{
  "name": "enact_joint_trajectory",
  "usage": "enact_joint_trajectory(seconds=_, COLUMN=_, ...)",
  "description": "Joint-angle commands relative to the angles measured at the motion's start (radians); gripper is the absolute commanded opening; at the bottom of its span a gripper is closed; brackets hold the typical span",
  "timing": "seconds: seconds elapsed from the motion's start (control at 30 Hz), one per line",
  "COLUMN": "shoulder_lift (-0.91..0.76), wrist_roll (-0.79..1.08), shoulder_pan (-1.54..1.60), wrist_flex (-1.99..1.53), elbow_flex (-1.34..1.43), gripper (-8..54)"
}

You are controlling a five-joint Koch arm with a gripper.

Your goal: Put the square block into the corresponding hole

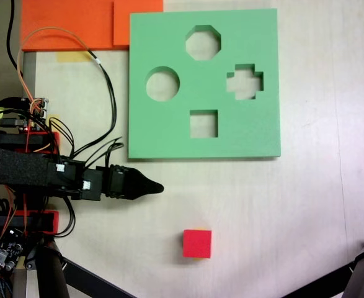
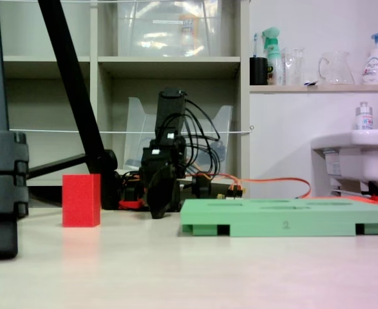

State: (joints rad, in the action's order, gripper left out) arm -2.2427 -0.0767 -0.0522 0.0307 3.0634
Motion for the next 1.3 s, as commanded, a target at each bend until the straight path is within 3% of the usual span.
enact_joint_trajectory(seconds=0.0, shoulder_lift=-0.064, wrist_roll=-0.006, shoulder_pan=-0.002, wrist_flex=-0.009, elbow_flex=0.069, gripper=34.6)
enact_joint_trajectory(seconds=0.1, shoulder_lift=-0.066, wrist_roll=-0.034, shoulder_pan=-0.014, wrist_flex=-0.008, elbow_flex=0.071, gripper=33.8)
enact_joint_trajectory(seconds=0.23, shoulder_lift=-0.064, wrist_roll=-0.242, shoulder_pan=-0.091, wrist_flex=-0.012, elbow_flex=0.071, gripper=33.7)
enact_joint_trajectory(seconds=0.43, shoulder_lift=-0.066, wrist_roll=-0.684, shoulder_pan=-0.173, wrist_flex=0.075, elbow_flex=0.026, gripper=31.0)
enact_joint_trajectory(seconds=0.7, shoulder_lift=-0.061, wrist_roll=-1.098, shoulder_pan=-0.222, wrist_flex=-0.733, elbow_flex=-0.581, gripper=27.8)
enact_joint_trajectory(seconds=0.8, shoulder_lift=-0.026, wrist_roll=-1.177, shoulder_pan=-0.225, wrist_flex=-0.959, elbow_flex=-0.808, gripper=26.5)
enact_joint_trajectory(seconds=0.9, shoulder_lift=0.064, wrist_roll=-1.204, shoulder_pan=-0.222, wrist_flex=-1.138, elbow_flex=-1.017, gripper=26.5)
enact_joint_trajectory(seconds=1.13, shoulder_lift=0.505, wrist_roll=-1.190, shoulder_pan=-0.224, wrist_flex=-1.606, elbow_flex=-1.646, gripper=27.2)
enact_joint_trajectory(seconds=1.27, shoulder_lift=0.664, wrist_roll=-1.189, shoulder_pan=-0.229, wrist_flex=-1.677, elbow_flex=-1.813, gripper=42.3)
